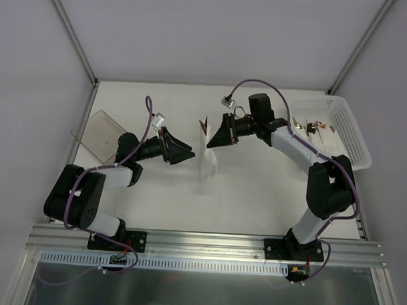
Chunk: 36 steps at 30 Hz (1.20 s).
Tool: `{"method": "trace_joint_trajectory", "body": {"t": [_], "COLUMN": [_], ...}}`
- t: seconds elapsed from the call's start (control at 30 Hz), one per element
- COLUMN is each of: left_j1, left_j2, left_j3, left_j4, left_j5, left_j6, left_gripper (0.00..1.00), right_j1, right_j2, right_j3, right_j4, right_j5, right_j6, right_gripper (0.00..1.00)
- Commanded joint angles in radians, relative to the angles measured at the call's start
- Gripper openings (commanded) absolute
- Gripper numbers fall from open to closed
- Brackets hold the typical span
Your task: Place the utensils on the paper napkin and roll it up
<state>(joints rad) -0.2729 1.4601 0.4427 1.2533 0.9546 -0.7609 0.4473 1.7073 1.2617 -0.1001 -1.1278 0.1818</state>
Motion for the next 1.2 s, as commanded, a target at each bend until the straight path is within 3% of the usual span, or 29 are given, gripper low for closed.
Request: {"method": "trace_joint_trajectory", "body": {"t": [0.0,0.2,0.63,1.0,1.17], "left_j1": [0.008,0.008,0.006,0.012,0.012], "left_j2": [-0.052,-0.107,-0.202,-0.193,-0.159], "left_j3": [0.060,0.083,0.129,0.125,0.131], "left_j4": [0.213,0.201,0.049,0.067,0.165], "left_j5": [0.131,0.153,0.136,0.147,0.171], "left_j6": [-0.037,-0.074,0.000,-0.009,-0.090], "left_gripper": [0.65,0.65,0.67,0.66,0.66], "right_j1": [0.010,0.027,0.079,0.099,0.110], "right_j2": [-0.092,-0.127,-0.163,-0.189,-0.187], "right_j3": [0.001,0.007,0.039,0.064,0.071], "right_j4": [0.051,0.057,0.082,0.083,0.085], "right_j5": [-0.082,-0.099,-0.128,-0.153,-0.156], "right_j6": [0.027,0.050,0.111,0.145,0.153], "right_gripper": [0.00,0.00,0.00,0.00,0.00]}}
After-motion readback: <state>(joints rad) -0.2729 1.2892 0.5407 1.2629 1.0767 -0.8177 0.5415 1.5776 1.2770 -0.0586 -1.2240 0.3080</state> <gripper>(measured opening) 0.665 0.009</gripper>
